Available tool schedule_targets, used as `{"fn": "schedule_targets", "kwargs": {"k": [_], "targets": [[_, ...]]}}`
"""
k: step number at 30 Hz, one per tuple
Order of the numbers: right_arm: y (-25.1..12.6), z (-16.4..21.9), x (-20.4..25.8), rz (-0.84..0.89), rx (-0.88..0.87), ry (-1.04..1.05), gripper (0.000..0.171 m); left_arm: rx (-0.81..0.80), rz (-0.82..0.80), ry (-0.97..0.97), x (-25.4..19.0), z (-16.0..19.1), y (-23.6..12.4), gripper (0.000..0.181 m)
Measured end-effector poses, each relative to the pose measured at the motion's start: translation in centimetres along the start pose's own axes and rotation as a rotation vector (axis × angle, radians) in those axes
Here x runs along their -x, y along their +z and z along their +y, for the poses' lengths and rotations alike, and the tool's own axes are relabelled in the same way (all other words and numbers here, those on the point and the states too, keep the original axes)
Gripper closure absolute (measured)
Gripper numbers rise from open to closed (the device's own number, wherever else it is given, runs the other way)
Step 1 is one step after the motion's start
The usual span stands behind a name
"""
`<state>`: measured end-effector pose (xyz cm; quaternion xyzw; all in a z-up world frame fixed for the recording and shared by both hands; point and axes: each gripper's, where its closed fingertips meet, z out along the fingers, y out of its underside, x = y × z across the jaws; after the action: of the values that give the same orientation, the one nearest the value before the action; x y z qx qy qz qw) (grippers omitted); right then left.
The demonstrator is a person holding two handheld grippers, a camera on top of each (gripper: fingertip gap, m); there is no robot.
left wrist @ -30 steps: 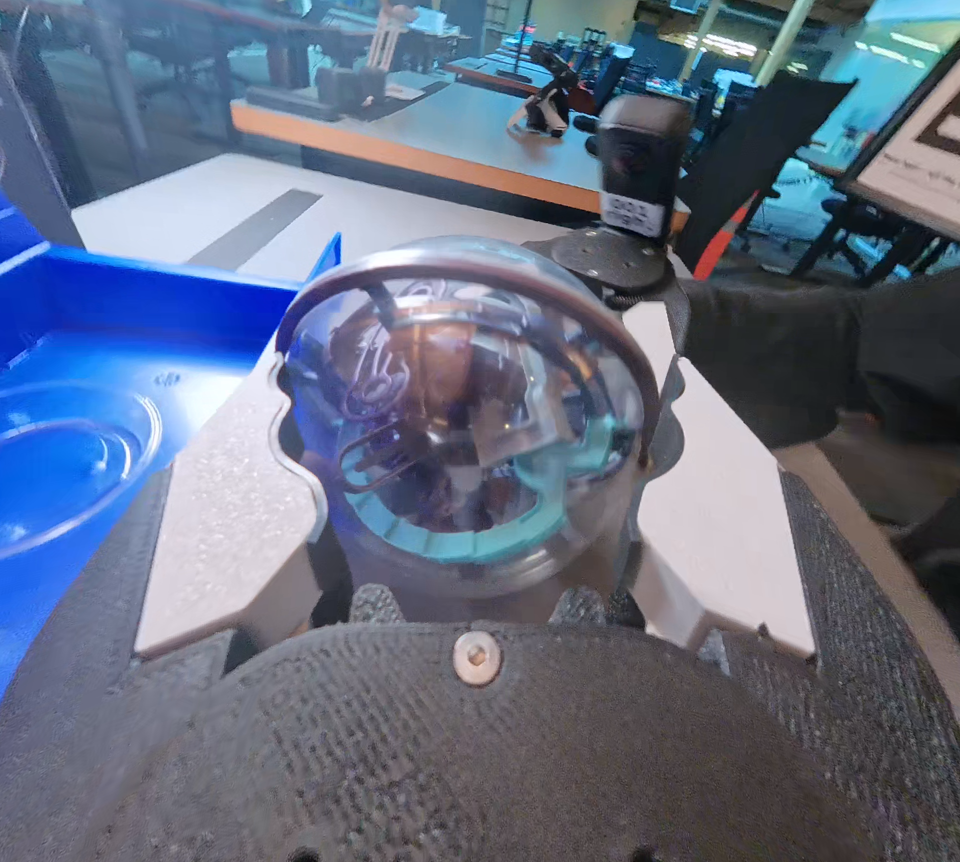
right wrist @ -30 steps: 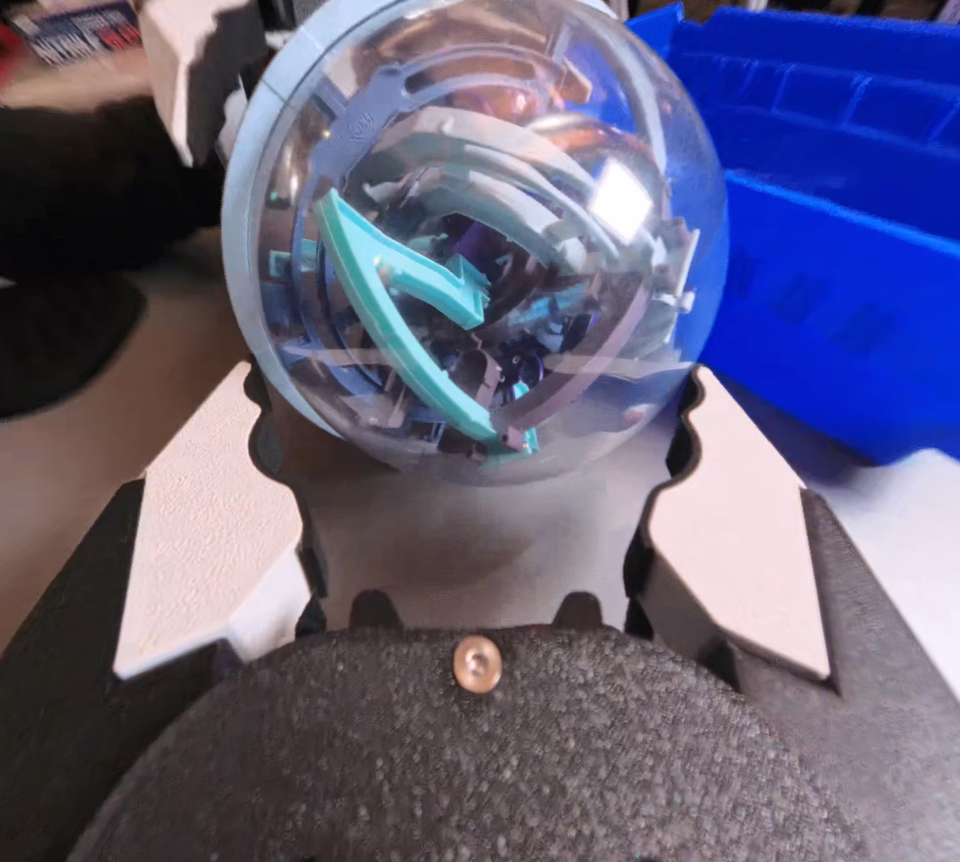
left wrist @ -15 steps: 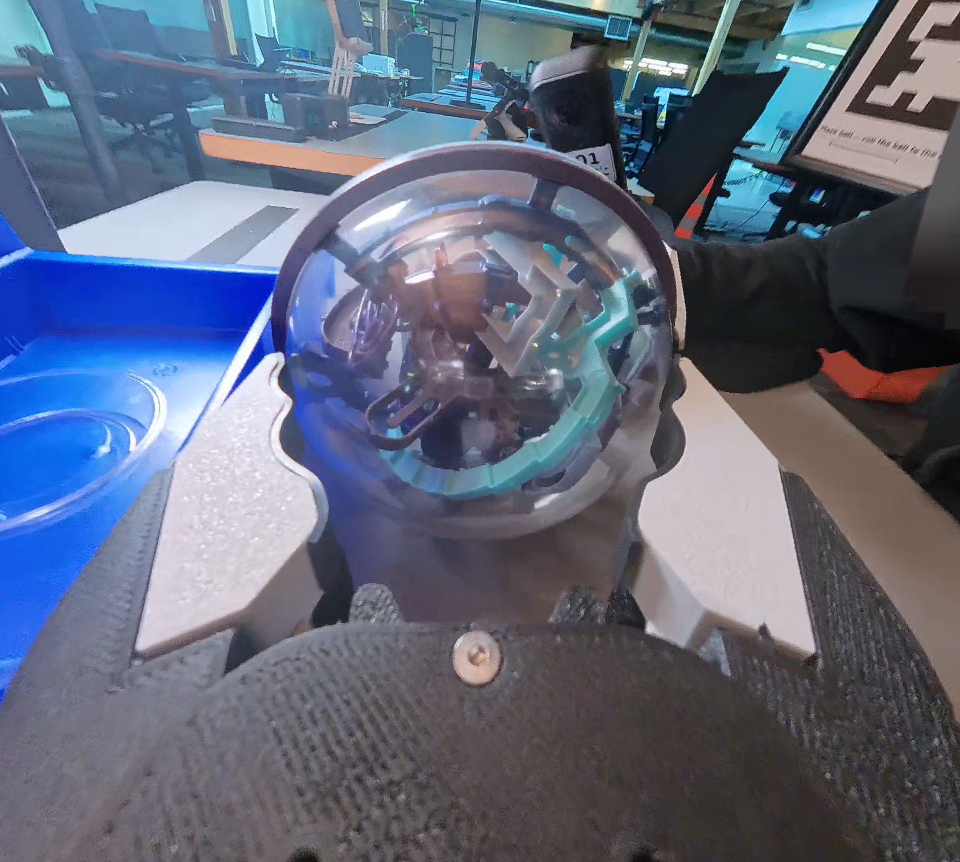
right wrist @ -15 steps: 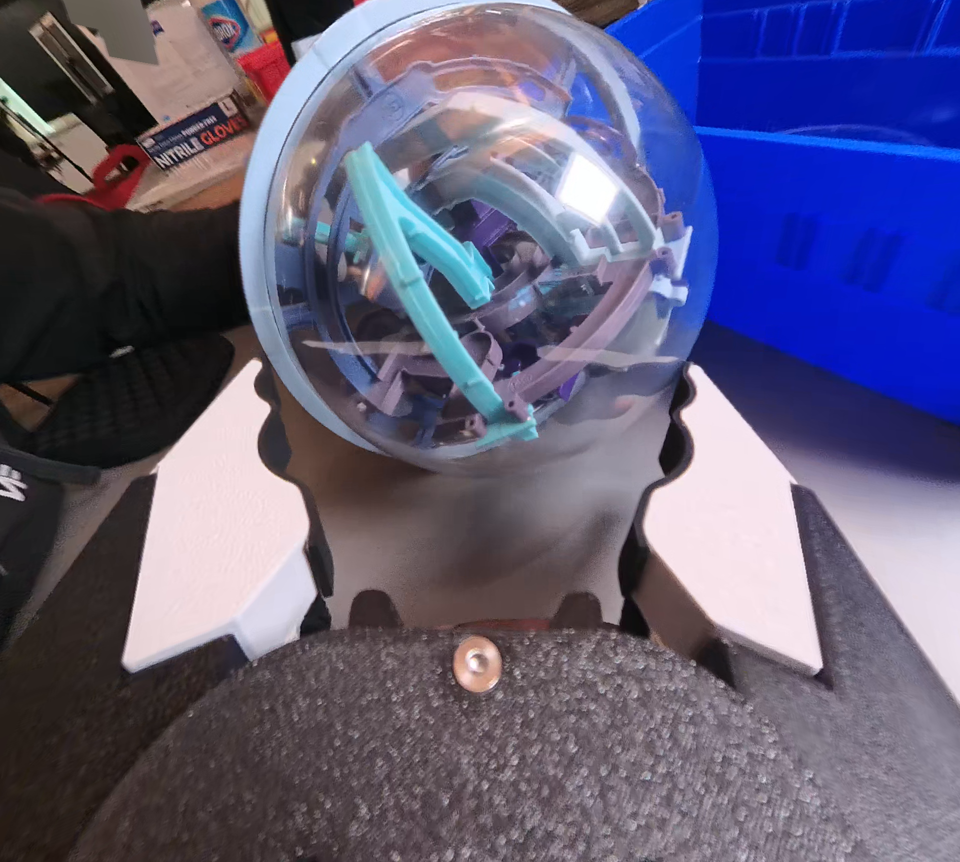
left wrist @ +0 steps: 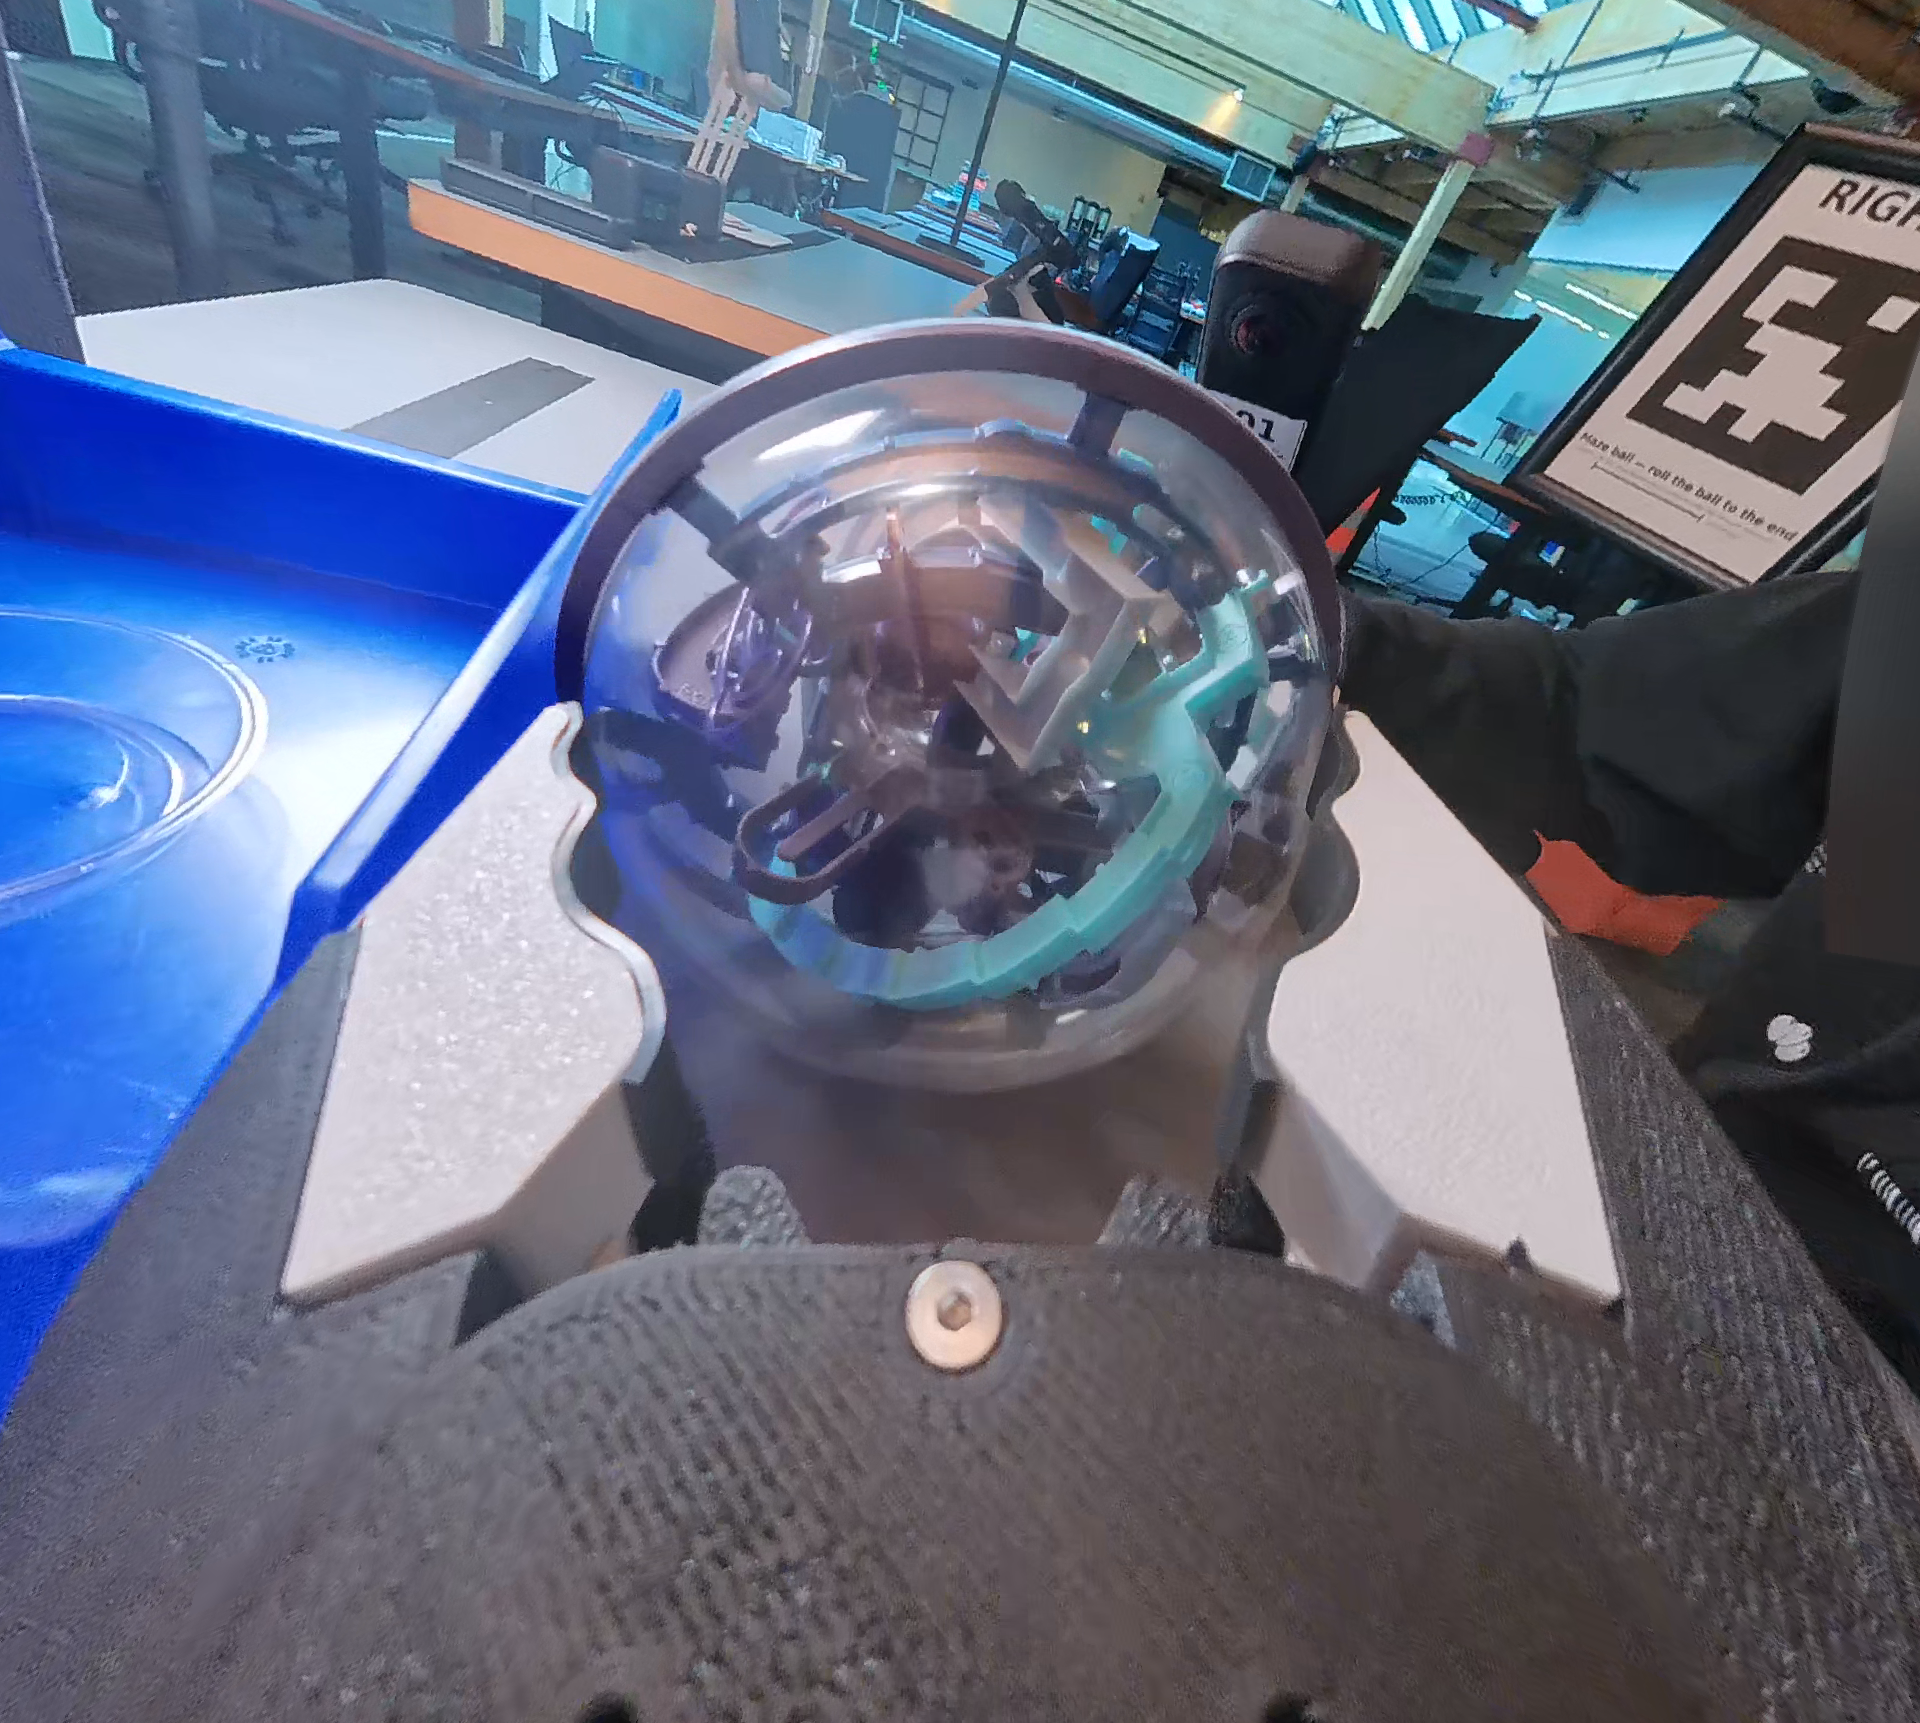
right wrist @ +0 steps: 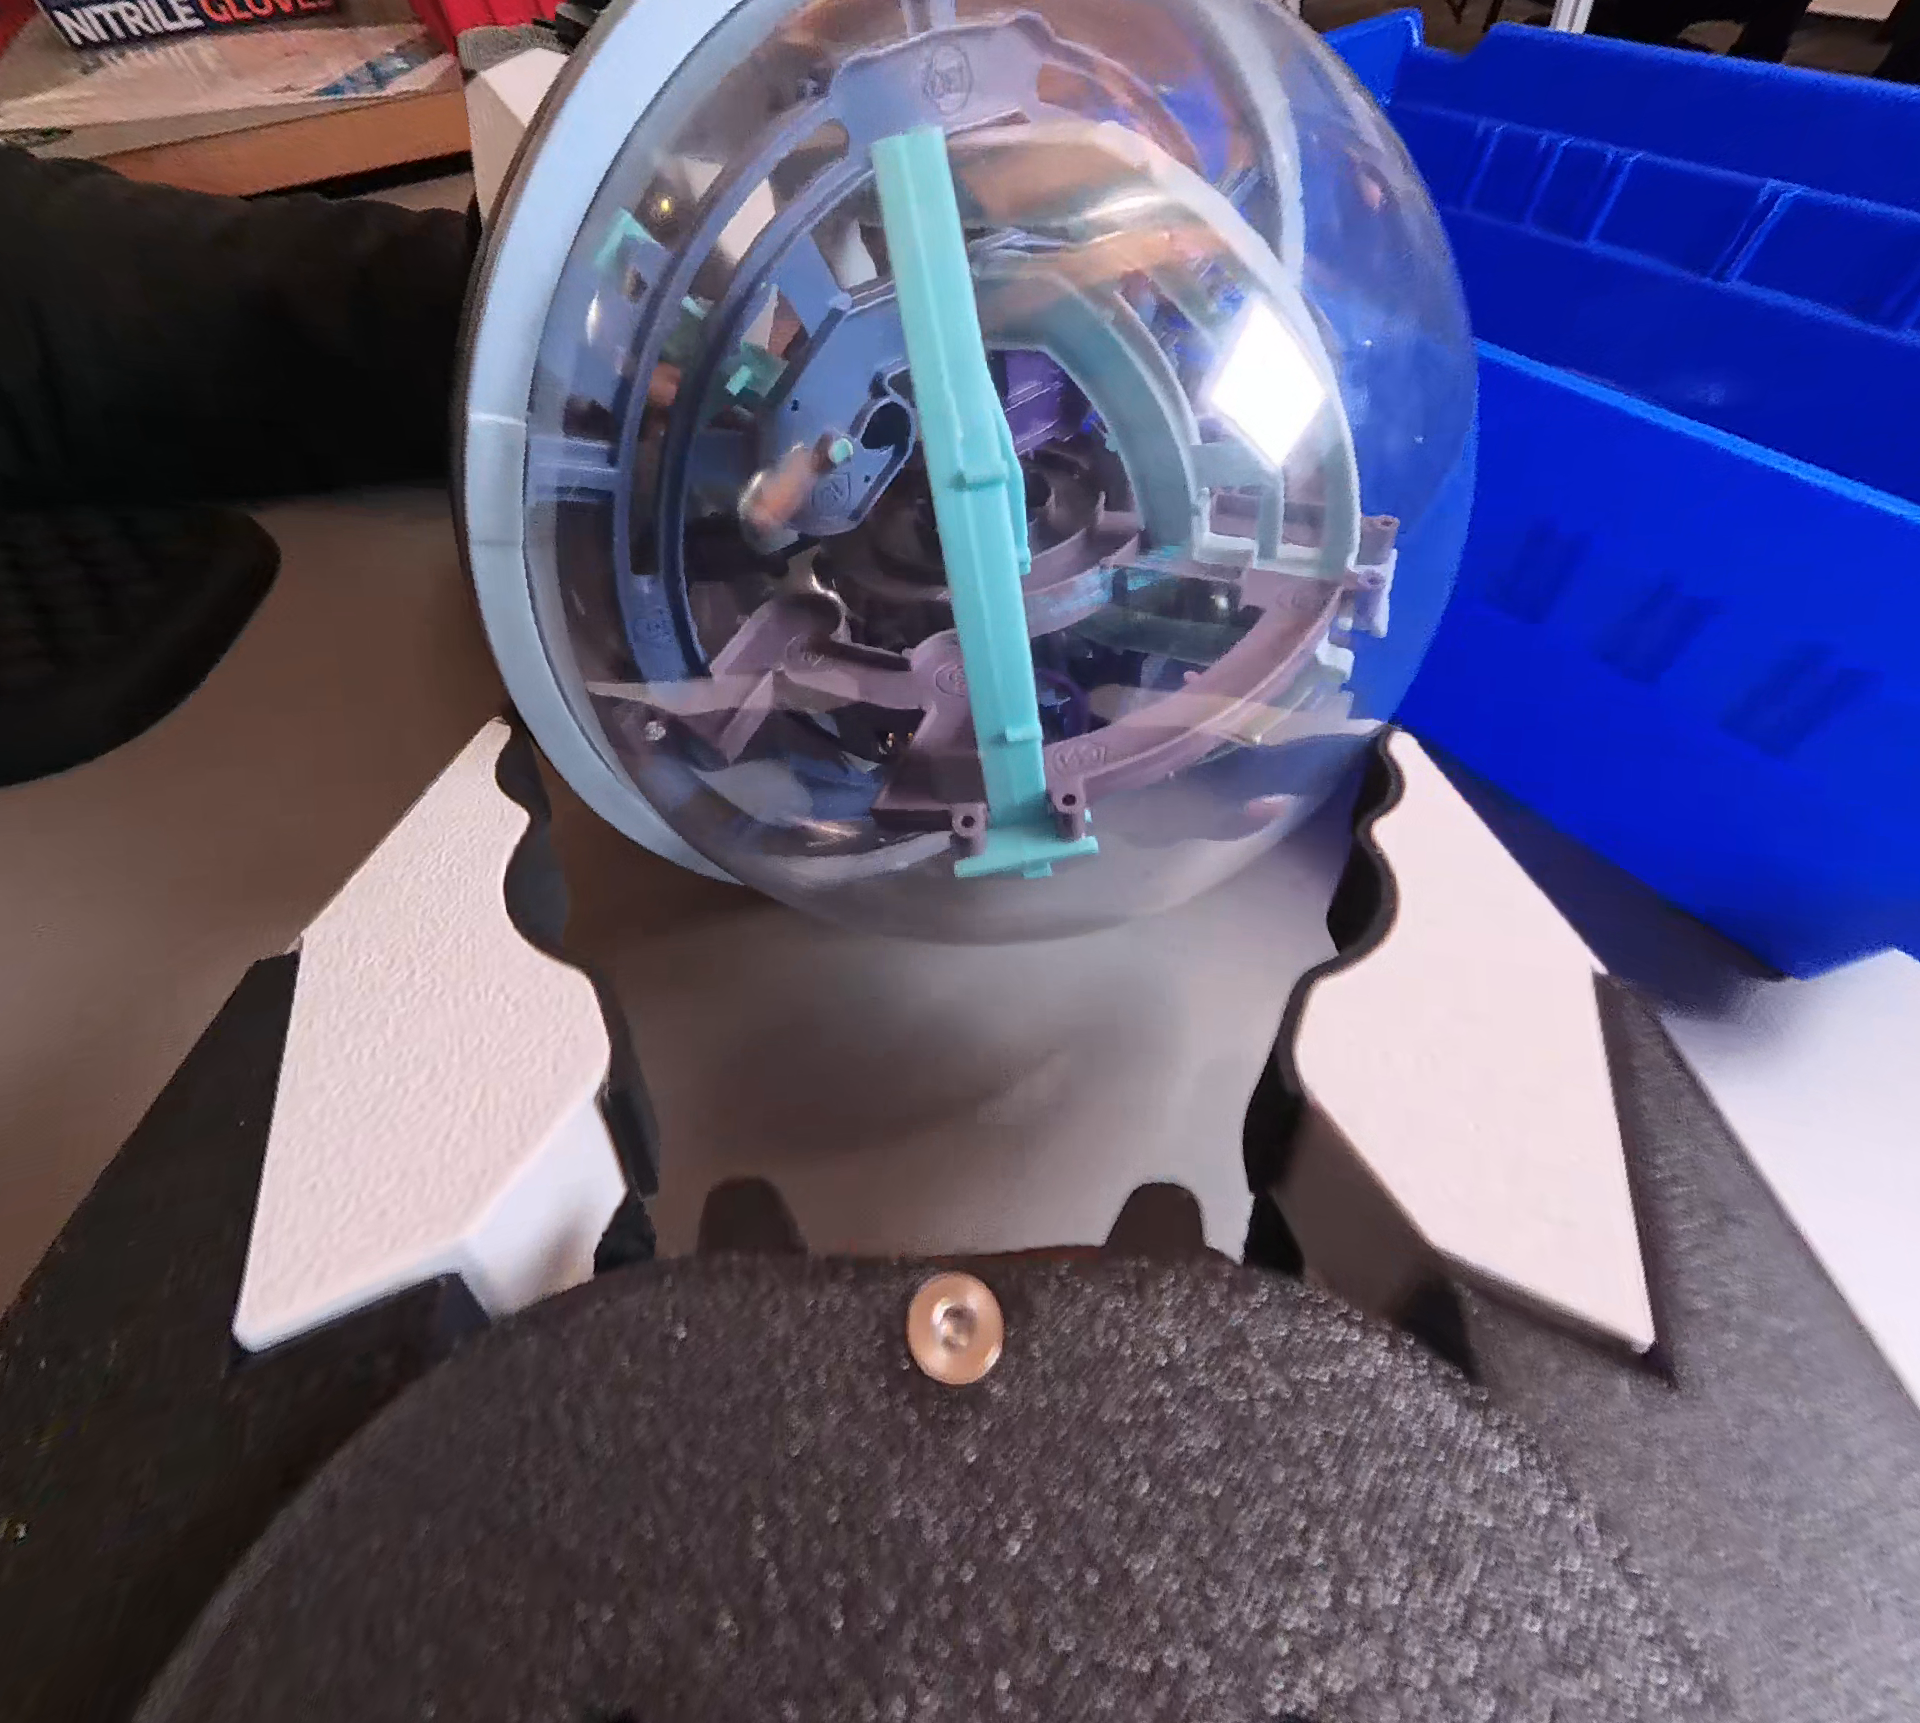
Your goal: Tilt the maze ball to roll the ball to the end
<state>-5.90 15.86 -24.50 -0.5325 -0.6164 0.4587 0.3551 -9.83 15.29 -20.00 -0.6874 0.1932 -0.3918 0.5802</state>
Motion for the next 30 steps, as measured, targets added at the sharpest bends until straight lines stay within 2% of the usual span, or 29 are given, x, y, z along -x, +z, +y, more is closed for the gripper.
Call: {"fn": "schedule_targets", "kwargs": {"k": [1, 8, 16, 30], "targets": [[0.1, 0.1, 0.2, -0.007, 0.003, -0.001, 0.024, -0.007, -0.005, -0.006, -0.1, 0.0, -0.2, 0.048], [1.0, 1.1, 2.3, -0.075, 0.059, -0.016, 0.03, -0.065, -0.054, 0.01, -1.7, -0.4, -1.8, 0.051], [1.3, 0.8, 4.0, -0.123, 0.051, -0.025, 0.032, -0.097, -0.058, -0.062, -2.7, 0.0, -3.6, 0.054], [1.5, 0.7, 5.3, -0.186, 0.055, 0.043, 0.036, -0.142, -0.07, -0.164, -3.0, 0.1, -4.7, 0.056]]}}
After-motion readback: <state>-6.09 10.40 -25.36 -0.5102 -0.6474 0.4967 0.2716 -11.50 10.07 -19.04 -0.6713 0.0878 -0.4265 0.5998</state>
